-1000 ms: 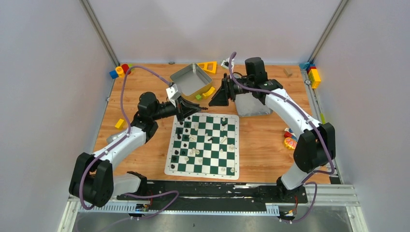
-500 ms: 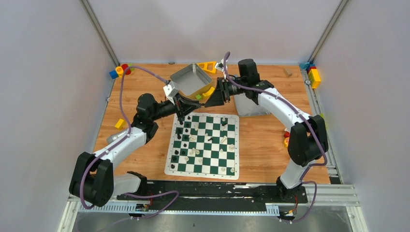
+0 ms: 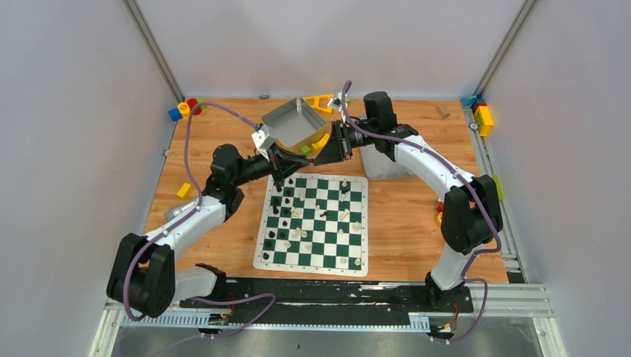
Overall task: Set up the chess pieces on the board
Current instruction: Place the chess piece on the chessboard.
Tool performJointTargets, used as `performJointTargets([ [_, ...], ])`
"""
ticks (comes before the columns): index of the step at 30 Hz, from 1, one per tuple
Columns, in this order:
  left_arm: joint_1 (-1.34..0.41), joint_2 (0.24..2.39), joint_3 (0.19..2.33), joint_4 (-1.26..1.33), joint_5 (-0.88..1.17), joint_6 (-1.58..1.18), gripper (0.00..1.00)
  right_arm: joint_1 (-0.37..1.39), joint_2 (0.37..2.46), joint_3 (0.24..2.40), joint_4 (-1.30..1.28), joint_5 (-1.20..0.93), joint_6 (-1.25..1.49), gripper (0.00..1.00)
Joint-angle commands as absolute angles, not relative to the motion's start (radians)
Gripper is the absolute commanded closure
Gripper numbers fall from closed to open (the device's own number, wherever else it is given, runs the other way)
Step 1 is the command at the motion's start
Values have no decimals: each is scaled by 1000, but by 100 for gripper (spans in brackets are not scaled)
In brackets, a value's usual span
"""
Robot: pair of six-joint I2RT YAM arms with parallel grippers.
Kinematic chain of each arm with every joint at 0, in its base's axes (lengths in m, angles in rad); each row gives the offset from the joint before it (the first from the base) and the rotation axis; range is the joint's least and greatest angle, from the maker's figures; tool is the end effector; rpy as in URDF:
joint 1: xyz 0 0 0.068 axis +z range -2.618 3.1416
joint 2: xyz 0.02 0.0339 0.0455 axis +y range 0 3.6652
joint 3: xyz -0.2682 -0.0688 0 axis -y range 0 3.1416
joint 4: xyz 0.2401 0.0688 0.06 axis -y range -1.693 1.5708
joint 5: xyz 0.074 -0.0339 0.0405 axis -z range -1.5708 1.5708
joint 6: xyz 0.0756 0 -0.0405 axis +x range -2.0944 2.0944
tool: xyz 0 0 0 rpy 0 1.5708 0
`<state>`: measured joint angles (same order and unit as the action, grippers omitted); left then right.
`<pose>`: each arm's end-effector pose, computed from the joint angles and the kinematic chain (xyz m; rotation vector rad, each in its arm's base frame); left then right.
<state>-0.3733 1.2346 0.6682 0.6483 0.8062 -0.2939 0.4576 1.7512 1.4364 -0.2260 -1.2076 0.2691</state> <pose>0.2522 -0.1574 0.2988 0.7402 1.4457 -1.1178 0.3289 0.2408 0.3081 -0.9650 1.9167 1.6908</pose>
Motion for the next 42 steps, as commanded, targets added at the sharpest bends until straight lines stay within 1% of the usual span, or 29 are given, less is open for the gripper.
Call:
performJointTargets([
  [1,-377,1230,665,663,793,-268,95,466,1738,1464,-189,-1240,266,89],
  [2,-377,1227,662,655,796,-250,92,464,1734,1464,-191,-1235,260,92],
  [3,-377,1219,661,631,803,-236,83,463,1728,1464,-196,-1230,253,93],
  [4,-377,1215,660,612,808,-203,79,461,1723,1466,-205,-1223,242,95],
  [5,-377,1206,661,572,819,-182,69,460,1716,1468,-220,-1211,228,96],
  [6,-376,1200,667,544,823,-136,62,459,1709,1470,-237,-1197,207,97],
  [7,-376,1189,673,485,825,-111,51,461,1702,1473,-259,-1179,185,98],
  [8,-374,1185,685,451,825,-60,45,460,1695,1475,-281,-1159,158,98],
  [9,-372,1172,693,383,823,-35,33,460,1687,1477,-302,-1136,133,99],
  [10,-366,1166,709,352,821,18,28,460,1679,1476,-323,-1116,109,99],
  [11,-357,1152,717,289,819,41,18,461,1669,1475,-339,-1091,82,99],
  [12,-352,1145,739,257,817,90,14,460,1661,1475,-357,-1066,62,100],
  [13,-341,1130,758,187,803,137,8,460,1655,1477,-380,-1044,28,100],
  [15,-321,1108,787,81,773,207,3,463,1645,1497,-435,-997,-29,100],
  [17,-293,1080,809,-28,740,264,1,468,1648,1521,-493,-955,-69,100],
  [22,-198,993,831,-224,639,339,0,517,1686,1604,-663,-836,-165,100],
  [28,-76,915,868,-388,362,378,0,677,1774,1724,-842,-601,-285,100],
  [32,-11,921,929,-487,229,346,0,784,1876,1825,-930,-454,-339,100],
  [34,57,942,953,-523,186,321,0,830,1928,1873,-965,-392,-356,100],
  [37,156,981,977,-553,189,289,0,896,2011,1958,-1011,-313,-381,99],
  [42,350,1025,1001,-574,278,254,0,976,2178,2129,-1124,-195,-428,99],
])
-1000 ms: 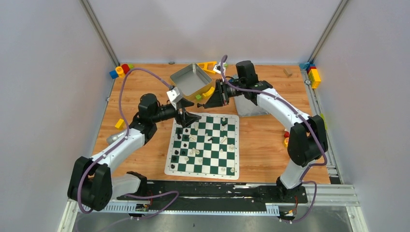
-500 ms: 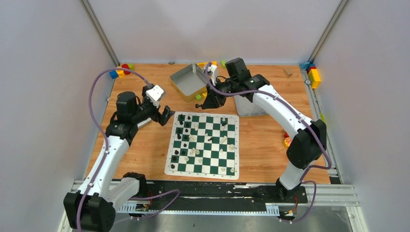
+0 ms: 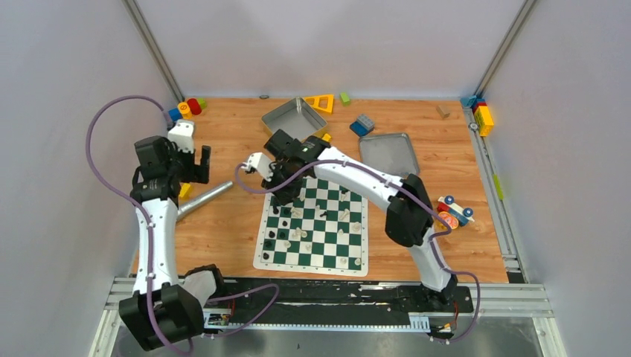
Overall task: Set up the chess pieces on the board
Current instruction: Place the chess piece on the chessboard.
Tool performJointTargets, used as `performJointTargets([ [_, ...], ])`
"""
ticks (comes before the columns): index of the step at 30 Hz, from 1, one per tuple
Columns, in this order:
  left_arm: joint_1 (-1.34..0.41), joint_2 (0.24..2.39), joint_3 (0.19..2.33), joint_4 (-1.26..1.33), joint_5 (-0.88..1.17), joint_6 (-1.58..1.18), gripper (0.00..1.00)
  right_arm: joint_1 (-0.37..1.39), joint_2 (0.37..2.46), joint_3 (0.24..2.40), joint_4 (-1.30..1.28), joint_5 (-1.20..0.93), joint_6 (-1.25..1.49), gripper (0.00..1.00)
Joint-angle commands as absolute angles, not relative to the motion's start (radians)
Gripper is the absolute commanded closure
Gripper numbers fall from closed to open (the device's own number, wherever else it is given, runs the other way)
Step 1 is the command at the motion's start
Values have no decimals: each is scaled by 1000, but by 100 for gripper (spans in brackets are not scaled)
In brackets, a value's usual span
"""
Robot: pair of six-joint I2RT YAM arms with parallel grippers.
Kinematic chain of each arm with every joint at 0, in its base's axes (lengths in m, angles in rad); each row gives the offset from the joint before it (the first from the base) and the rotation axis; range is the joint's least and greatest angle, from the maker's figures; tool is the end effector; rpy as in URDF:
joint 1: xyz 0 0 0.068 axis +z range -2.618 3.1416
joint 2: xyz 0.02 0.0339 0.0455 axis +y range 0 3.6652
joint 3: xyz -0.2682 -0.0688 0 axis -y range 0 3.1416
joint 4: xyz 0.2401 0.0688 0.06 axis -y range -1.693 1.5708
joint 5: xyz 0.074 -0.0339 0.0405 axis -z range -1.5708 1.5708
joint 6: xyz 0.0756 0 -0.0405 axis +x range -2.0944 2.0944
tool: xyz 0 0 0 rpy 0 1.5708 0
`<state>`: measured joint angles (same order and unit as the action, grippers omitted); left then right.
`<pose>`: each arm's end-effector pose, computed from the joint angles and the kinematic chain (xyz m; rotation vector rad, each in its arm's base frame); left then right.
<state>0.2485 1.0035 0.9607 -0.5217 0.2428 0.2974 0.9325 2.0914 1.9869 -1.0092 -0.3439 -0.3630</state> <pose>0.2399 0.0421 0.3105 0.1935 2.1087 0.0653 0.2551 0.3866 0.2505 -1.7355 2.1108 0.6335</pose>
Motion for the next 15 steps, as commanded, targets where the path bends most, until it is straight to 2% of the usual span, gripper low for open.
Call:
performJointTargets([
  [1,365,1029,1000,-575,290,253,0,990,2212,2165,-1147,-178,-436,99],
  [5,412,1022,988,-575,324,255,0,1028,2300,2253,-1191,-134,-460,99],
  [15,419,1004,971,-563,322,257,0,1089,2381,2292,-1200,-69,-508,98],
])
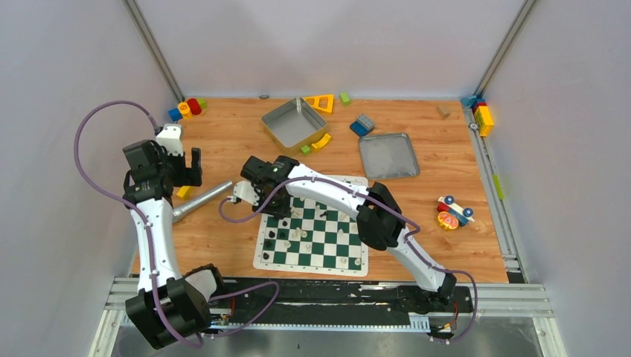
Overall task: Set up the chess pieces on the board
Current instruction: Place the chess piece on the chessboard.
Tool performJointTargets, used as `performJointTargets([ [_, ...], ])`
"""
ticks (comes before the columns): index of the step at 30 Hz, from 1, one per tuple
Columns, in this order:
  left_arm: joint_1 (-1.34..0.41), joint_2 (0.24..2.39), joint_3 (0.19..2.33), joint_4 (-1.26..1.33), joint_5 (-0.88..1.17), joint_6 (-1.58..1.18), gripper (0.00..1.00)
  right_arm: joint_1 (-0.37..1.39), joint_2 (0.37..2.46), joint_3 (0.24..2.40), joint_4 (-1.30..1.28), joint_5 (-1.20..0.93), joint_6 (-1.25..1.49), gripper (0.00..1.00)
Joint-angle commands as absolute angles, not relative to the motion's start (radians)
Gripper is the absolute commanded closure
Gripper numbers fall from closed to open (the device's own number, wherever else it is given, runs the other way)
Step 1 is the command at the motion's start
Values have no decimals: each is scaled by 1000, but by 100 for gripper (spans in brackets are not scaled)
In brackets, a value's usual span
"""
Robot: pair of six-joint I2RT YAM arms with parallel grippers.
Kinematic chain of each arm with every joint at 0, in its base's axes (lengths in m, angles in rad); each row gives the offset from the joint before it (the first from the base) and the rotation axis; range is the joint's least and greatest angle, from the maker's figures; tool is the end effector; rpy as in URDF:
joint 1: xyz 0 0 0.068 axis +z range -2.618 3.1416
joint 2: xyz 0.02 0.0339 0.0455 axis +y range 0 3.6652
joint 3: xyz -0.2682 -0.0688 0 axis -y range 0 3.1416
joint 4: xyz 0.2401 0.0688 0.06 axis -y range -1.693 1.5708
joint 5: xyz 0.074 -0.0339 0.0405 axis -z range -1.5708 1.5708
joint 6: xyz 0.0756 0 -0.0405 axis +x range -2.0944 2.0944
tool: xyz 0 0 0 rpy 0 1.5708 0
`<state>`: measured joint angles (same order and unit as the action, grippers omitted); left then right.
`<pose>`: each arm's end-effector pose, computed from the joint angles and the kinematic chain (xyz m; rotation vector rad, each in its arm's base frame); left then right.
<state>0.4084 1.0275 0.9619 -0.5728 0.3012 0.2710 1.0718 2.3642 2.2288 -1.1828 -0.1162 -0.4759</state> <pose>0.2313 0.0756 0.3001 0.0163 2.1766 0.0534 0.2289 0.4383 0.1843 -2.0576 2.0748 0.2714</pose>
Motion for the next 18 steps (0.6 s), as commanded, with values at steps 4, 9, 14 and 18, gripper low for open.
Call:
performJointTargets([
  [4,421,1003,970,-563,320,256,0,1102,2405,2304,-1199,-49,-519,98],
  [9,426,1002,968,-560,318,256,0,1115,2425,2316,-1199,-39,-529,98],
  [14,428,1000,966,-558,319,258,0,1123,2447,2331,-1198,-22,-538,98],
  [18,429,996,963,-556,319,259,0,1126,2459,2340,-1198,-22,-540,97],
])
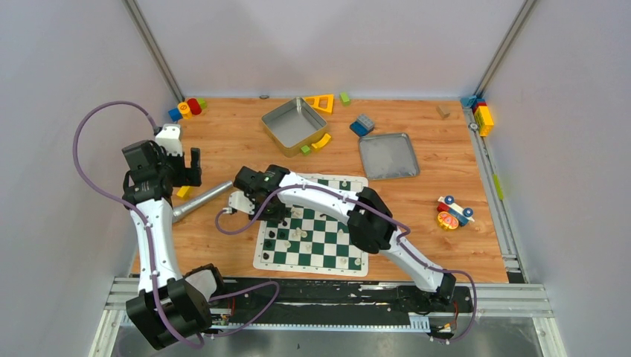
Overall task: Set up the chess pieces on the board
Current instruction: Place the chess piece on the chessboard.
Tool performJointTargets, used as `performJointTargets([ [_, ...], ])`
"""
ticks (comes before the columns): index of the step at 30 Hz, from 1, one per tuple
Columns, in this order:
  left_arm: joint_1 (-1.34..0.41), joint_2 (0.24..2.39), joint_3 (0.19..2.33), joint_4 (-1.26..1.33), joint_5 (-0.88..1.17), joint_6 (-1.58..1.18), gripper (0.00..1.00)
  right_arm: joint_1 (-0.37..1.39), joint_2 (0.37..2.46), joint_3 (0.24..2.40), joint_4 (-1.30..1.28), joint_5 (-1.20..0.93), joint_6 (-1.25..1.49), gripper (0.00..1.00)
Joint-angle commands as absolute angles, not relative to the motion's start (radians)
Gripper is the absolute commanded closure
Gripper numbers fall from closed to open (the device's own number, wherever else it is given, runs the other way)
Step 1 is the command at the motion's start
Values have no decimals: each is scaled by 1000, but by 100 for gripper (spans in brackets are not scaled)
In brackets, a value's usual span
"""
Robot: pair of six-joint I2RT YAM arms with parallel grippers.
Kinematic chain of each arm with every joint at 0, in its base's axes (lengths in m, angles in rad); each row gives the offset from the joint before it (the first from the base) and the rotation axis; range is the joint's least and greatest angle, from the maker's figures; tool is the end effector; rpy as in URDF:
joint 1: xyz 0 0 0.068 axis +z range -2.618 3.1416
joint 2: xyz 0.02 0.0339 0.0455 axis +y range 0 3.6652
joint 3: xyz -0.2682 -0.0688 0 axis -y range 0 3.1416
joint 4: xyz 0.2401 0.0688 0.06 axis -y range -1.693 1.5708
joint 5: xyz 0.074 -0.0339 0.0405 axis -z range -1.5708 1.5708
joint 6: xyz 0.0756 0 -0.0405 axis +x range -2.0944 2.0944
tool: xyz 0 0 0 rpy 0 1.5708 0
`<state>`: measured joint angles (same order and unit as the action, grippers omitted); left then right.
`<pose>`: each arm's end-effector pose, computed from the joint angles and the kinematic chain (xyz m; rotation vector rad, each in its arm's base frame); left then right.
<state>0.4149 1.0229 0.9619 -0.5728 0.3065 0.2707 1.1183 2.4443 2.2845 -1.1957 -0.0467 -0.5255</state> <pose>0.2300 0.0764 0.3012 0.0128 2.1712 0.0533 0.2172 0.4549 0.1607 -2.1622 1.9997 0.1587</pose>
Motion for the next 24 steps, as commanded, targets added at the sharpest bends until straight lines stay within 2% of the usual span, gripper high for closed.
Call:
performJointTargets([
  [1,429,995,962,-555,318,259,0,1126,2461,2342,-1196,-22,-539,97],
  [8,432,991,959,-552,316,261,0,1138,2470,2341,-1197,-15,-554,95],
  [24,437,986,954,-556,318,264,0,1152,2467,2344,-1169,-2,-556,69],
])
